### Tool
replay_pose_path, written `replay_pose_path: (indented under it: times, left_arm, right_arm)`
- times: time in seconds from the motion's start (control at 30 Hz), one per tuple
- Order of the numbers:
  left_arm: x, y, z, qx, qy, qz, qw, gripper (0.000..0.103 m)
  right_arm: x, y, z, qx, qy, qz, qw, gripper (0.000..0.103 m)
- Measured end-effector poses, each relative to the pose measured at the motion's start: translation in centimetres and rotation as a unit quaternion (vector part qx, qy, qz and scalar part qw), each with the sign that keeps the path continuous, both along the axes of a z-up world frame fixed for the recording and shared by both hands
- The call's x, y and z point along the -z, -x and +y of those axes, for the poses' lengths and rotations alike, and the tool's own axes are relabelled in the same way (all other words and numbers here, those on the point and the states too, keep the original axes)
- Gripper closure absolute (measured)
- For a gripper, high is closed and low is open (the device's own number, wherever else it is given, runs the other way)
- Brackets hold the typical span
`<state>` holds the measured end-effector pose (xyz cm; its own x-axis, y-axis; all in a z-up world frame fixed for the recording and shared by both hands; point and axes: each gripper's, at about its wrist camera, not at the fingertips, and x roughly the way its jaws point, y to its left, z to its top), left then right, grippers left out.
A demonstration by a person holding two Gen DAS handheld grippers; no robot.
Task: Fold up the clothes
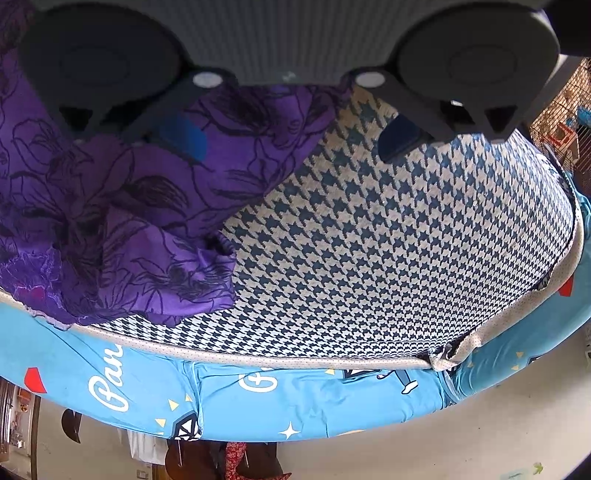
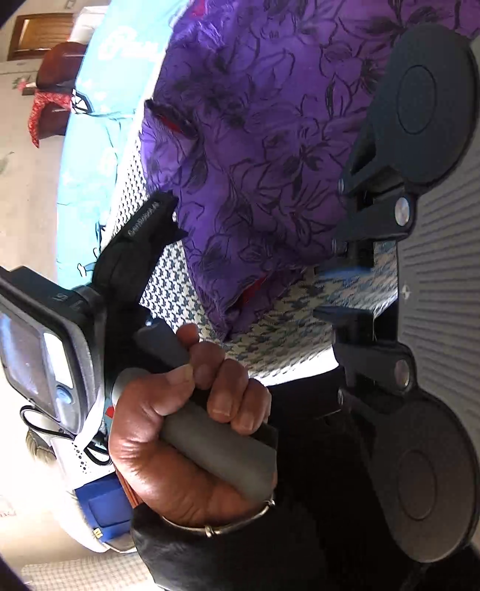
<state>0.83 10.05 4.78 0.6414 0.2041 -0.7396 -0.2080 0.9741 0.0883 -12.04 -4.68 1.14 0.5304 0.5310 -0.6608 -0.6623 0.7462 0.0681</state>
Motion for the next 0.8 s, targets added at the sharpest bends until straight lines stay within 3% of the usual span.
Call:
replay_pose_path:
  times: [0.13,0.23,0.6,0.8]
  left_arm:
    - [0.1,-0.1,0.2,-0.003,0.008,0.002,1.0,0.0]
    - [0.1,-0.1,0.1,0.0,0.007,-0.002,1.0,0.0]
    - [0.2,-1.5,0.8,0.001,0.06,-0.001,0.9982,0.0]
    - [-0.5,-3.1,1.3,-0.002,0.065,-0.007,0.9979,0.0]
  right_arm:
    - [-0.4,-0.5,-1.3,0.032,-0.008,0.0,0.999,0.078]
    - [-0.6,-0.8,-2.6,0.068,-0.01,-0.003,0.998,0.067]
    - [-2.1,-2.9,-5.8,0.093,-0.034,-0.011,0.995,0.066]
    - [-3.0,-5.1,-6.0,0.085,-0.039,-0.021,0.995,0.066]
